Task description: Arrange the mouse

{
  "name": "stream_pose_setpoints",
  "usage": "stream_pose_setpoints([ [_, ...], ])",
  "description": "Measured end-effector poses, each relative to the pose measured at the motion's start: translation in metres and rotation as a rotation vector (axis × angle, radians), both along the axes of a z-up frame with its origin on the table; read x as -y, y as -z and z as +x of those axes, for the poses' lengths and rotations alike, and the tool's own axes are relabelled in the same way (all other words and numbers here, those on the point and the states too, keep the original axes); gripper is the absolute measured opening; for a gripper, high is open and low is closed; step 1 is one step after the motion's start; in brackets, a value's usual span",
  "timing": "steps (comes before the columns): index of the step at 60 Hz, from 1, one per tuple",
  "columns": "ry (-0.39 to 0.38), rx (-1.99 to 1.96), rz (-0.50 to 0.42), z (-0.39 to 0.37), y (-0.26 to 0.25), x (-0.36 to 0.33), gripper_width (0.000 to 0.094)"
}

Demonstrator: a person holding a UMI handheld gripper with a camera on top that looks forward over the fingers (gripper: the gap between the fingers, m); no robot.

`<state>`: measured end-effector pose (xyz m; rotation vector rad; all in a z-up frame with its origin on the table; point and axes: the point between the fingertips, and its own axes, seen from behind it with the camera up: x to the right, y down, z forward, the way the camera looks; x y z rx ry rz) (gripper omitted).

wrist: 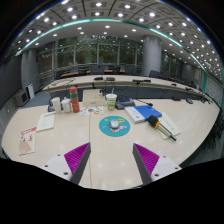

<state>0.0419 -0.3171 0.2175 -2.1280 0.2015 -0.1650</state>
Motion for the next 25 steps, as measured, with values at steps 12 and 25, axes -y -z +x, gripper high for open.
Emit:
stream_pose_setpoints([
  [12, 0.0, 0.009, 0.027, -0.009, -0.019, 0.047, 0.0857],
  [25, 0.011, 0.022, 0.032, -0.002, -0.023, 0.065, 0.0857],
])
